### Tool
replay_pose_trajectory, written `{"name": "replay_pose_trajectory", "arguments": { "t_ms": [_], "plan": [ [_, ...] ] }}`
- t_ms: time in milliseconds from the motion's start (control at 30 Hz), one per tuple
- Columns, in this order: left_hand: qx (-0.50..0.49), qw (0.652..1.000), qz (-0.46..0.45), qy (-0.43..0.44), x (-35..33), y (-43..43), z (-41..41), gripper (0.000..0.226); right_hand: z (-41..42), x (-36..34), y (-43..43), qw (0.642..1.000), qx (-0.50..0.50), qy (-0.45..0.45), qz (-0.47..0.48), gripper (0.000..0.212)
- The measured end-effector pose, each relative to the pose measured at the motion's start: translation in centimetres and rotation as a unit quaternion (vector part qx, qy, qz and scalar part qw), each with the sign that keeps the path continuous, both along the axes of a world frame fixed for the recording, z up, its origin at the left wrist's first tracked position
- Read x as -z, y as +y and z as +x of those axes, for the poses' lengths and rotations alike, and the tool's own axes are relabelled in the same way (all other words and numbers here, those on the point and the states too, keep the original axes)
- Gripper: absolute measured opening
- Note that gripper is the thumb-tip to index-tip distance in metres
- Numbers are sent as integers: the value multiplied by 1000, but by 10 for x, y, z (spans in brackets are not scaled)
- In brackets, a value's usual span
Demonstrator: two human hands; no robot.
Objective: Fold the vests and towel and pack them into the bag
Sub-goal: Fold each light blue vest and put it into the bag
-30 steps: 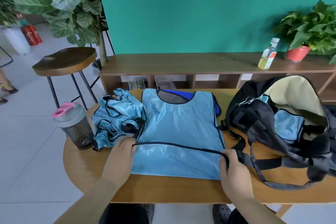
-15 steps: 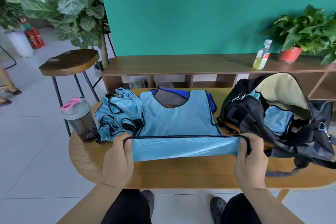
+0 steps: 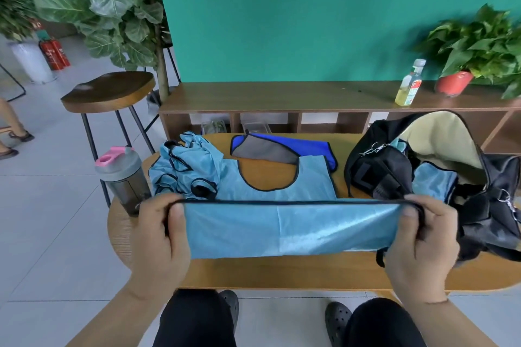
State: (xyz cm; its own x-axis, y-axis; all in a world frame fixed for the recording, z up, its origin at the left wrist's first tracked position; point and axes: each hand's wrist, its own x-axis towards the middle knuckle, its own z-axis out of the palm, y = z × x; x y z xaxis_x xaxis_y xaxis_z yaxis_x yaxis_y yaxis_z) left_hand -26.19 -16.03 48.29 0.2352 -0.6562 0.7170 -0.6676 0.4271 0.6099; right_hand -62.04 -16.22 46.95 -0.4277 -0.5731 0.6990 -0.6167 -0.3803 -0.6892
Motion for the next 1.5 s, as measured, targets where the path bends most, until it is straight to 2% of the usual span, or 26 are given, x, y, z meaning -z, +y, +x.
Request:
{"name": "replay_pose_trajectory", "arguments": {
  "t_ms": [67,133,200,267,333,400,533,733,867,1033,1133,1200,1267,1333,1400,1433,1500],
  "plan": [
    [-24,1000,9,-8,-12,-18,-3,25,2,-10,-19,999,-10,-19,26,16],
    [-30,998,55,-19,-11,-48,-4,12,4,-9,-47,995,-15,-35,92,14],
    [-4,988,153,-14,18,-85,2,15,3,10,-81,978,-38,-9,206,15],
    [35,953,299,-25,65,-112,13,26,0,43,-104,933,-54,57,350,26],
    [49,914,389,-104,107,-115,18,40,-1,78,-111,891,-49,136,430,39],
    [19,914,367,-172,135,-106,20,46,-2,105,-105,885,-26,171,433,46],
    [30,941,276,-195,152,-83,13,39,-5,125,-87,900,6,218,378,42],
    [49,963,232,-129,139,-68,9,27,-8,120,-72,930,-7,201,308,28],
    [29,975,185,-123,122,-59,8,26,-10,114,-64,951,-7,181,252,27],
    [68,985,153,-47,78,-58,4,25,-8,92,-61,970,0,165,179,25],
    [47,986,160,25,56,-76,-1,25,-1,70,-73,976,-12,156,152,25],
    [12,980,186,69,55,-99,-7,28,6,59,-90,975,-11,135,174,27],
    [-7,966,246,76,68,-125,-13,31,10,61,-112,964,-7,127,233,30],
    [-9,951,310,5,96,-140,-14,29,12,75,-132,935,-21,144,323,33],
    [-6,934,345,-91,128,-140,-13,27,10,100,-141,892,-29,176,416,39],
    [-11,930,347,-125,139,-136,-15,29,9,112,-140,877,-25,189,442,42],
    [-29,935,311,-166,152,-122,-19,31,6,130,-127,877,-8,215,430,44]
  ]
}}
